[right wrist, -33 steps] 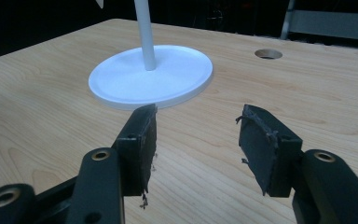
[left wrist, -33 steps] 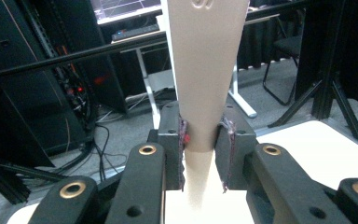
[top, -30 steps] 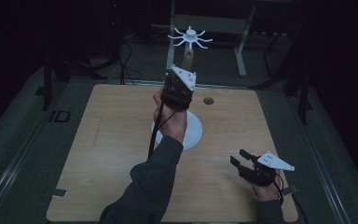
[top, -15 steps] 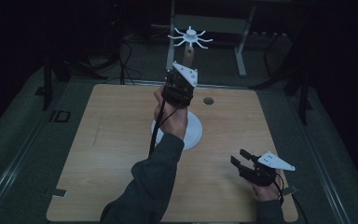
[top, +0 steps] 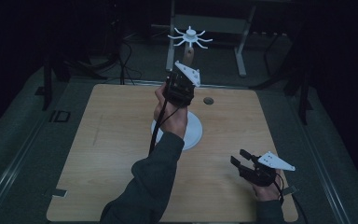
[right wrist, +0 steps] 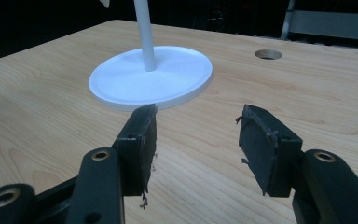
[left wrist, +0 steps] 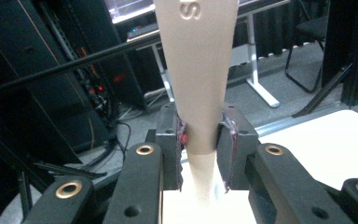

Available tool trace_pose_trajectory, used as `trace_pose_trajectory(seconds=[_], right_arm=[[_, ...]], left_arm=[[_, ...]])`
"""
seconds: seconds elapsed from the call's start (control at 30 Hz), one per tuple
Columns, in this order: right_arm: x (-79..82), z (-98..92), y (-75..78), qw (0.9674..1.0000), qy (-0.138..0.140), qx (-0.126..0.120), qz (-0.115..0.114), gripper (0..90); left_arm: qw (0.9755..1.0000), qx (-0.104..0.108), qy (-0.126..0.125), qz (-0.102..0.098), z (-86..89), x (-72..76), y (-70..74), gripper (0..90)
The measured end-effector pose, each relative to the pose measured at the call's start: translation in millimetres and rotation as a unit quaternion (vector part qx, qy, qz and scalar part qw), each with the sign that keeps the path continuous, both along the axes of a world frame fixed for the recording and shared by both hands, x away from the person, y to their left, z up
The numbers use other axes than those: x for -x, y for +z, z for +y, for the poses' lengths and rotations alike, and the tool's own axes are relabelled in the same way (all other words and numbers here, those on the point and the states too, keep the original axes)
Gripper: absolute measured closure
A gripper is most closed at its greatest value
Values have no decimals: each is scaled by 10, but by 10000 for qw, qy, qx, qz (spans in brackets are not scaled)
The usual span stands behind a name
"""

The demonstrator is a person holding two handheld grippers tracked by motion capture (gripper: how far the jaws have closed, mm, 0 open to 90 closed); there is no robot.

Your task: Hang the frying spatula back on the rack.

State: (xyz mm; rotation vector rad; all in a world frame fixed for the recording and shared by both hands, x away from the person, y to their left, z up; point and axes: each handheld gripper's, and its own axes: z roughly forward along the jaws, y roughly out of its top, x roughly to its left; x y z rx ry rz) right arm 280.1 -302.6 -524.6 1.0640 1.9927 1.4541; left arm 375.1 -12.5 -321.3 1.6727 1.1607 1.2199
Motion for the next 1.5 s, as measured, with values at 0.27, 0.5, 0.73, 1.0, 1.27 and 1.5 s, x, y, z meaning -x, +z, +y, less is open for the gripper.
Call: trace_pose_trajectory(seconds=[0.27, 0.5, 0.73, 1.0, 1.27, 1.5], right_arm=[[1, 3, -1, 10000, 1, 2, 3, 461], [2, 4, -2, 10000, 1, -1, 9, 461], [5, 5, -2, 10000, 9, -1, 14, 460], [6, 4, -2, 10000, 7, -3, 19, 460], [9, 5, -3, 10000, 10, -4, 20, 459], [10, -1, -3, 10000, 0, 4, 10, 459]], left_arm=[[9998, -129, -15, -170, -16, 48, -23, 706], [9998, -86, -27, -157, -16, 35, 21, 715], [10000, -26, -70, -43, 21, -14, 24, 719], [9999, -21, -127, -86, 10, -10, 33, 714], [9999, -67, -142, 37, 20, -53, 66, 709], [9997, -16, -218, -89, 20, -15, 42, 617]])
